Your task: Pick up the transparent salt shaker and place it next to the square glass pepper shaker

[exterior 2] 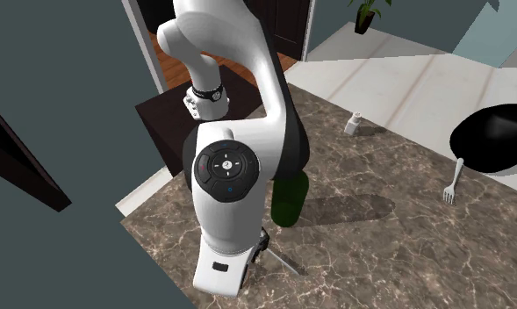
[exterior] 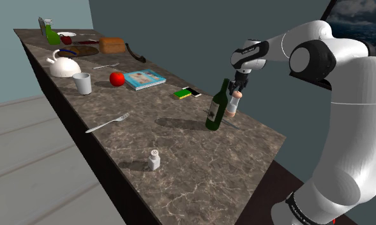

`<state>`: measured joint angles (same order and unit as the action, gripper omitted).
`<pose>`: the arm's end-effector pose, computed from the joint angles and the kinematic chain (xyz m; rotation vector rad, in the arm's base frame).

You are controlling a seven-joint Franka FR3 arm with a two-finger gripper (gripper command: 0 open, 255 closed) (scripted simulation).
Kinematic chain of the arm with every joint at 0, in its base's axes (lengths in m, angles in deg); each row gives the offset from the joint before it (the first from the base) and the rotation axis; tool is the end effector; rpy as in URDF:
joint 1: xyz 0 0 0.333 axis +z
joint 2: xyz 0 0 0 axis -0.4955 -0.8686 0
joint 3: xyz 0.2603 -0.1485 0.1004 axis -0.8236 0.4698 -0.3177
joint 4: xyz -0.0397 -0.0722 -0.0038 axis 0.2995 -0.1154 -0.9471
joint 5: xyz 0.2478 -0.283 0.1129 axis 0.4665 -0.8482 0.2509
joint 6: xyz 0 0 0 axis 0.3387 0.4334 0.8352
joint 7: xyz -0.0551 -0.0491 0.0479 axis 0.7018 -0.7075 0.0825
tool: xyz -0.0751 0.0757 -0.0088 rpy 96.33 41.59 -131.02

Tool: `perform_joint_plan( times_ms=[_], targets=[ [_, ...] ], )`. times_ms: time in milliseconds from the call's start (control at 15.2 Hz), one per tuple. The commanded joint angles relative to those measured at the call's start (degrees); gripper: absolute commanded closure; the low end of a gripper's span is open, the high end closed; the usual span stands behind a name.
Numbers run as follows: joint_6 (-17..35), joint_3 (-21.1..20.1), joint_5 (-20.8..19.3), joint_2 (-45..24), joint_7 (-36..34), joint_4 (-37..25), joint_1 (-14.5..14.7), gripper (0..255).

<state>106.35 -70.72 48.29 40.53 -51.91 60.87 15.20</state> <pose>0.6113 -0.3308 0.3363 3.0489 -0.2356 0.0546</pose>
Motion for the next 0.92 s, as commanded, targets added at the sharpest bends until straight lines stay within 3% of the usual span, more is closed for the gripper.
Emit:
perform_joint_plan(
  times_ms=[0, 528, 858],
  targets=[
    [0.0, 0.0, 0.0, 0.0, 0.0, 0.0, 0.0, 255],
    [0.0, 0.0, 0.0, 0.0, 0.0, 0.0, 0.0, 255],
    [-3.1, 0.3, -0.5, 1.5, -0.2, -1.5, 0.1, 255]
  ],
)
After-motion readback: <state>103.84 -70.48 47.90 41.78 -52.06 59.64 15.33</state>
